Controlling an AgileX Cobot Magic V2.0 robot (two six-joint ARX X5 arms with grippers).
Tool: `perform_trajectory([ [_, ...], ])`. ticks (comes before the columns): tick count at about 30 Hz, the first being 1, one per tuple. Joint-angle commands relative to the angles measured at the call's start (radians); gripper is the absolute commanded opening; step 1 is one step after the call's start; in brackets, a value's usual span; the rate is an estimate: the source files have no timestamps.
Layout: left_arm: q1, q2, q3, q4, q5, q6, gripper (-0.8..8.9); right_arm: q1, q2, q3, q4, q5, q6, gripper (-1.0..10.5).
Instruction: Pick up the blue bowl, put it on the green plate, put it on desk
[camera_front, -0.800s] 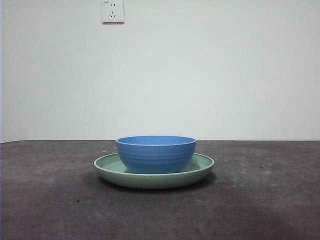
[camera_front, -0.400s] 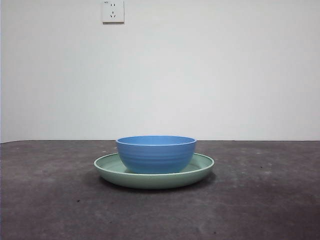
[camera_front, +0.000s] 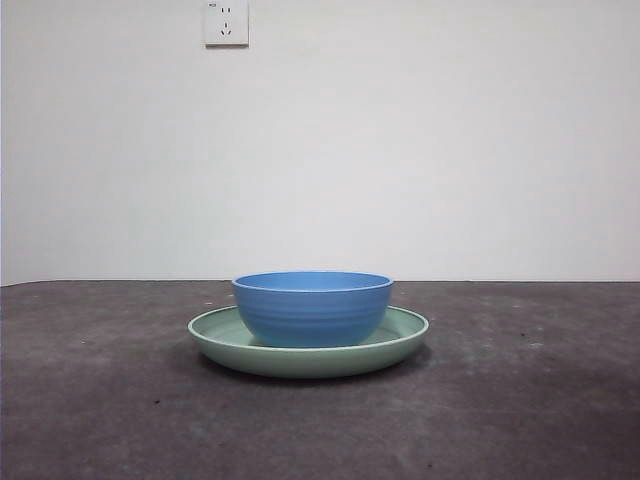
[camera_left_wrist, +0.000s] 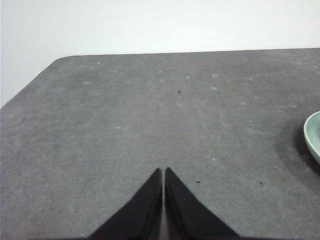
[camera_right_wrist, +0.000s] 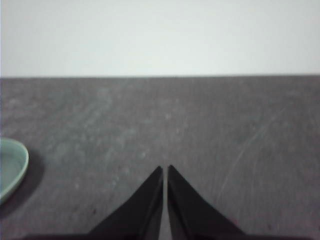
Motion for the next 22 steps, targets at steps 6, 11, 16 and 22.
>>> perform_trajectory([
  [6, 0.002, -0.002, -0.021, -0.008, 0.0, -0.002, 0.1, -0.001, -0.003, -0.004, -0.072, -0.001, 0.021, 0.1],
  [11, 0.002, -0.002, -0.021, -0.008, 0.0, -0.002, 0.09, -0.001, -0.003, -0.004, -0.071, 0.0, 0.021, 0.1],
  [16, 0.002, -0.002, -0.021, -0.008, 0.0, -0.002, 0.1, -0.001, -0.003, -0.004, -0.071, 0.0, 0.021, 0.1],
  [22, 0.002, -0.002, -0.021, -0.008, 0.0, -0.002, 0.1, -0.001, -0.003, -0.004, -0.071, 0.0, 0.021, 0.1],
])
